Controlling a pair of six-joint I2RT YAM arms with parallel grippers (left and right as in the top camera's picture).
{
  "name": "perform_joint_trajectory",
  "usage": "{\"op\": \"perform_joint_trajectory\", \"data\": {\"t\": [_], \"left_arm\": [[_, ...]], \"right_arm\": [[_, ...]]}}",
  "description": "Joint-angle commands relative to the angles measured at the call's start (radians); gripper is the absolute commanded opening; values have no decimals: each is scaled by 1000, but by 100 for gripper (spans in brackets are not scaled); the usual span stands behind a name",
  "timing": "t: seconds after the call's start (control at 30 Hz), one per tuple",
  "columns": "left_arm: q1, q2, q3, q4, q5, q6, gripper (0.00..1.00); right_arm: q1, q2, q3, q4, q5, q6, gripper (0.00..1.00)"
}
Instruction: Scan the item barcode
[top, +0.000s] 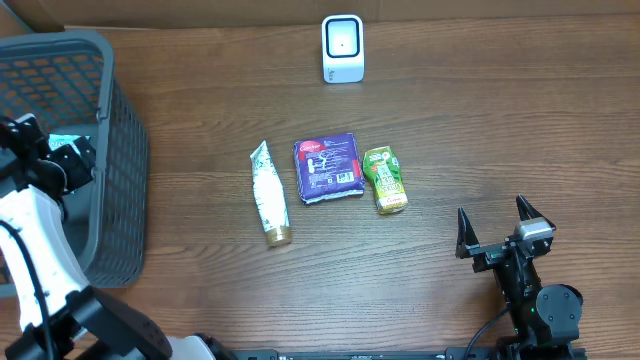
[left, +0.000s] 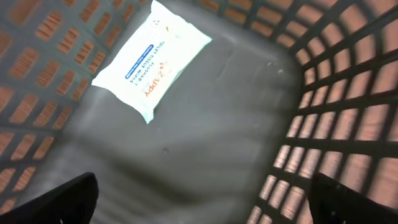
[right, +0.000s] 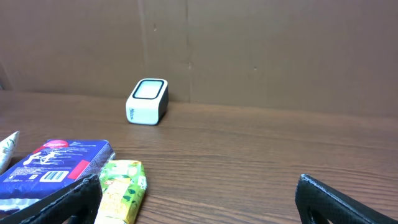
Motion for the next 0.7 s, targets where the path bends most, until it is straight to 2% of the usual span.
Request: {"op": "perform_joint_trajectory", "data": {"t": [0.0, 0.33, 0.67], "left_arm": [[1, 21, -4, 40, -25, 94, 100], [14, 111, -4, 160, -68, 353, 100], [14, 247, -2, 300, -63, 415, 100]], "right_arm": [[5, -12, -10, 4, 6, -3, 100], [5, -12, -10, 4, 6, -3, 100], [5, -12, -10, 4, 6, -3, 100]]}}
